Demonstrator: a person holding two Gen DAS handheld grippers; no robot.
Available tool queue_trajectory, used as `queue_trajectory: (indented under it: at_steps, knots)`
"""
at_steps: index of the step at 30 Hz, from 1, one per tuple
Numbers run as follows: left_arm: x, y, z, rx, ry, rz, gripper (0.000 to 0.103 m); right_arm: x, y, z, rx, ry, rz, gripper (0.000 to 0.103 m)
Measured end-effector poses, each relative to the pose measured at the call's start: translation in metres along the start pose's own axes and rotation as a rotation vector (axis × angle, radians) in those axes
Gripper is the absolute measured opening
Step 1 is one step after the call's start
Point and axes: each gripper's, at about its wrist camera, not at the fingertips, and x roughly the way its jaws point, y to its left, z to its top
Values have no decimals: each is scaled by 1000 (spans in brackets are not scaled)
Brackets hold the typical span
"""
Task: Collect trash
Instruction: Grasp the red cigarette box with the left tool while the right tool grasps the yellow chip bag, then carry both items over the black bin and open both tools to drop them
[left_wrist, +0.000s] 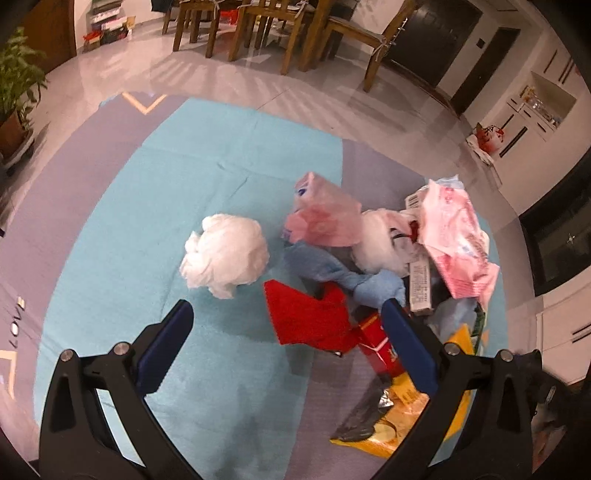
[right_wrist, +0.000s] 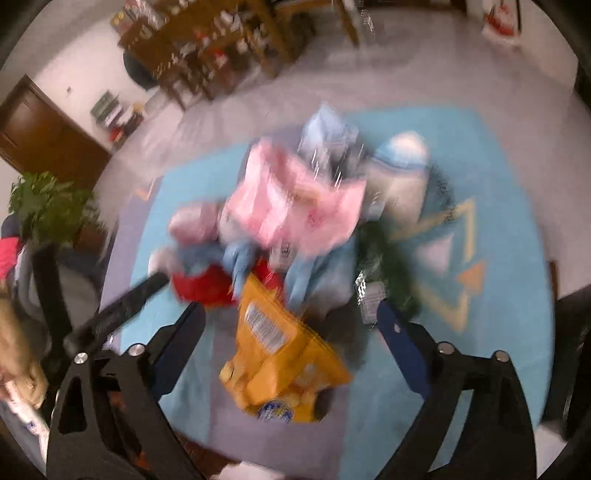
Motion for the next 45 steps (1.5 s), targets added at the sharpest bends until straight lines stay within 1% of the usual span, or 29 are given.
queue_trajectory:
  at_steps: [1,2,3,5,7,8,9,10,11,12,13,15,16,18,19,22,24,25,26,29,30,33,36,37,38,41,45]
  knots:
    - [6,2,0,-9,6,-7,100,7,2,-4,-3,27,18,92]
    - [13,3,0,-16,21,-10,100,11,4,-6,-10,34,24,92]
    - [19,4,-1,-24,35,-11,100,17,6,-8,-20,43,11,92]
    - [36,8,-4,-61,78,-16,100,36,11,-11,-55,70,-65,91]
    - [47,12,-6,-95,115,-26,100,49,14,-15,-78,89,-114,89]
    - [52,15,-8,-110,126,-31,98,56,15,-15,-90,105,-124,86]
    - [52,16,-8,-117,106,-36,95,62,16,-16,-99,122,-124,84]
    - [50,16,-7,-113,90,-38,92,66,16,-15,-105,136,-124,75]
    - [49,17,-6,-110,82,-47,84,67,16,-15,-105,141,-121,64]
    - [48,17,-5,-115,78,-72,75,67,15,-15,-99,143,-117,59]
    - [46,17,-5,-121,74,-96,69,66,13,-15,-93,143,-104,56]
    - [44,16,-5,-121,69,-142,43,62,12,-15,-99,133,-87,54]
    - [42,14,-6,-112,67,-155,43,59,13,-15,-107,124,-88,52]
    - [38,9,-7,-88,47,-143,37,48,15,-12,-124,94,-77,50]
    - [35,6,-7,-75,37,-136,37,42,15,-9,-123,86,-67,49]
    - [23,-1,-9,-52,13,-161,35,25,12,-5,-113,48,-35,47]
    - [10,-6,-11,-35,-12,-170,35,11,7,-3,-100,11,-35,46]
    - [3,-7,-10,-27,-26,-178,35,2,4,-10,-95,-6,-36,46]
    - [-3,-11,-10,-19,-39,-186,35,-8,0,-8,-83,-31,-34,46]
    - [-26,-21,-10,4,-85,-222,35,-32,-8,-6,-54,-90,-24,46]
    - [-35,-25,-11,12,-103,-237,35,-42,-11,-4,-43,-123,-33,46]
    - [-53,-43,-15,42,-146,-250,35,-66,-22,-1,-8,-212,-78,46]
    - [-66,-53,-17,60,-157,-289,35,-90,-38,5,9,-304,-128,46]
    - [-70,-62,-18,67,-160,-308,35,-94,-44,8,20,-321,-145,46]
    - [-73,-68,-16,74,-162,-316,35,-103,-54,8,42,-341,-169,46]
    - [-81,-91,-17,110,-176,-336,36,-122,-75,6,92,-390,-201,46]
    - [-84,-134,-21,168,-184,-360,36,-153,-105,-1,156,-470,-253,46]
